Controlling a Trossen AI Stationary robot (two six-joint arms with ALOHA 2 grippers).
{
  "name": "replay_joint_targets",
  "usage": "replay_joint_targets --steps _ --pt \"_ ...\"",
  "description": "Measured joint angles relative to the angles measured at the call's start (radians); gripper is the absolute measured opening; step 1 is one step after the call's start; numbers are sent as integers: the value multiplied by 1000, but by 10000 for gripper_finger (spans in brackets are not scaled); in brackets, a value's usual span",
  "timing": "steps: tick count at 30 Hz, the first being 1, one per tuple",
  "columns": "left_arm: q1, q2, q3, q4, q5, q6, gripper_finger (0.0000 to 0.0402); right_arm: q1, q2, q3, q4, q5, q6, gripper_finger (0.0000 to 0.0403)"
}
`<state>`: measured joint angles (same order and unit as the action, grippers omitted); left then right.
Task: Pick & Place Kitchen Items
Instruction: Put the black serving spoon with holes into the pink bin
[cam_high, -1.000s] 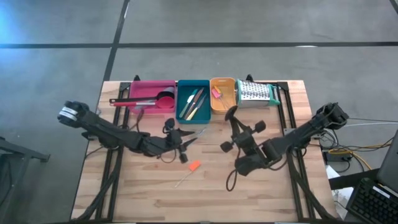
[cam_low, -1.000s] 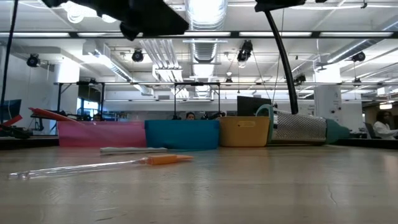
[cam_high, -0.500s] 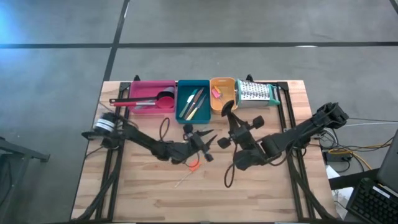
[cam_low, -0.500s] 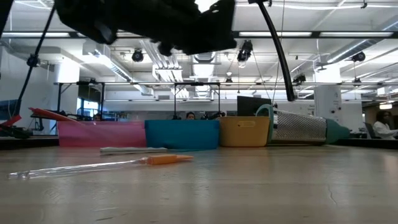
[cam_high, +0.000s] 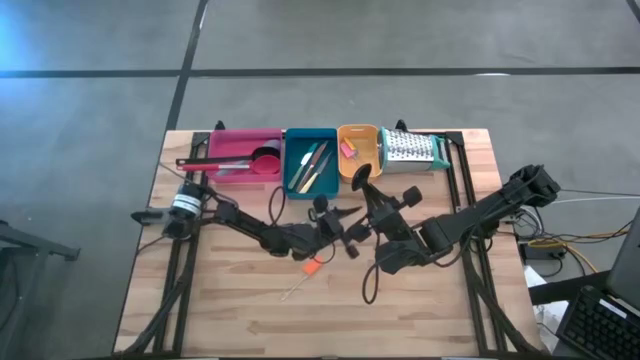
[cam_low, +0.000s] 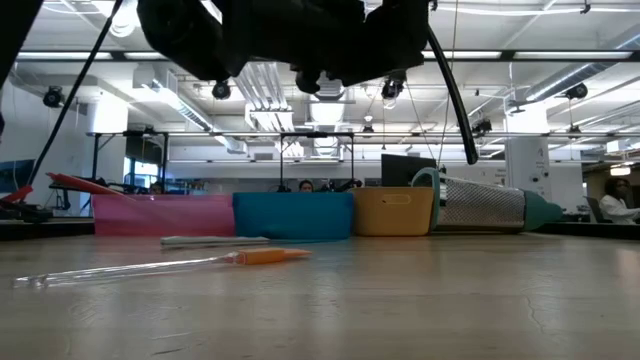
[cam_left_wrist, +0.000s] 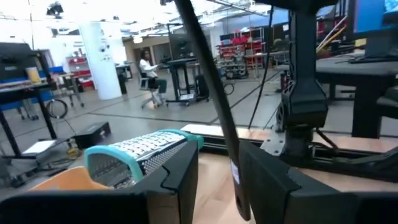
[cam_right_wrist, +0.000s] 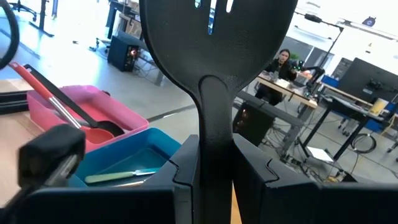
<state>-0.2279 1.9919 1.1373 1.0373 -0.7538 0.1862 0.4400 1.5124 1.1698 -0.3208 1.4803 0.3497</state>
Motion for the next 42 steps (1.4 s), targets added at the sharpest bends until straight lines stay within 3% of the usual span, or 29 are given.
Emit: replay_joint_targets --steps 10,18,33,36,42 --pt "35 0 2 0 107 -50 122 -12 0 1 112 -49 -109 51" --pt "59 0 2 -3 136 -67 122 -45 0 -4 251 -189 -260 51" --pt "58 0 1 -8 161 -46 121 -54 -3 -5 246 -285 -335 51" --pt "58 0 1 -8 169 -37 104 -55 -5 -5 244 -295 -338 51" --pt "60 0 -1 -10 209 -21 13 -63 -7 -7 234 -298 -347 51"
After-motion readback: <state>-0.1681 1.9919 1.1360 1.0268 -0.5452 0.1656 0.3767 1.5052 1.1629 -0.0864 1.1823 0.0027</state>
